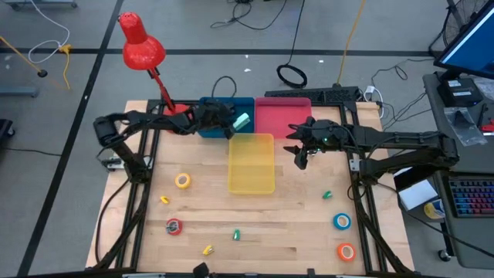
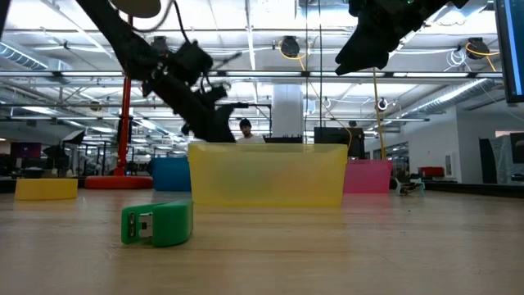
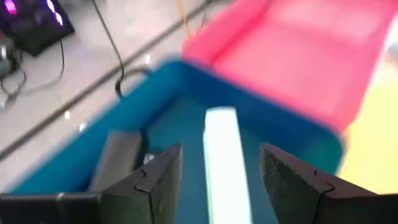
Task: Pick and place Stapler, Stapler remover, tape
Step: Put the yellow tape into the pink bin
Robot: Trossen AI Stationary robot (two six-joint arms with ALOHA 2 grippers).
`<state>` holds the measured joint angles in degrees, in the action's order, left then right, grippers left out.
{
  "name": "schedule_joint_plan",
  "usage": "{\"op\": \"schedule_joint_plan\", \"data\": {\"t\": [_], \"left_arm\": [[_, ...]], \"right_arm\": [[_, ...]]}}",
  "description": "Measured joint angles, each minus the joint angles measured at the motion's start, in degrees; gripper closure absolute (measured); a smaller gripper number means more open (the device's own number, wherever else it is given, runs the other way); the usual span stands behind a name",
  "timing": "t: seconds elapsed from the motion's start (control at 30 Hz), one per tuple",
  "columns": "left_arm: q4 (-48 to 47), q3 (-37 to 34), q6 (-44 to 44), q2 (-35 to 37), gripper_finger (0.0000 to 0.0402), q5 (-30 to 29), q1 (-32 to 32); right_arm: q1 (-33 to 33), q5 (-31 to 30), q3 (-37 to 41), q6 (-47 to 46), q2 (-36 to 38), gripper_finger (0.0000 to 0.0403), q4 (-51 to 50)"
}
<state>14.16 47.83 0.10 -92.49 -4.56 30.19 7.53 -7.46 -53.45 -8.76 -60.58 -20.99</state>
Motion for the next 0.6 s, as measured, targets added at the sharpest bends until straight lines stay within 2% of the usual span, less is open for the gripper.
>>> {"op": "schedule_joint_plan", "data": {"t": [0.17,0.3,0.43,0.6], "left_arm": [[-4.87,0.28,-1.29,9.50,0.0188,0.05,-4.27],[-14.04,0.27,-1.91,15.99,0.0188,0.01,-9.42],[-22.38,0.24,-6.78,20.32,0.0188,-2.05,-15.10],[-27.37,0.22,-13.45,23.13,0.0188,-4.43,-21.85]], "right_arm": [[0.00,0.00,0.00,0.55,0.17,0.0204,0.27],[-0.02,-0.13,0.00,0.46,1.19,0.0204,0.35],[0.00,-0.16,0.00,0.52,2.88,0.0204,0.49],[0.00,-0.04,0.00,2.00,5.67,0.0204,0.29]]}}
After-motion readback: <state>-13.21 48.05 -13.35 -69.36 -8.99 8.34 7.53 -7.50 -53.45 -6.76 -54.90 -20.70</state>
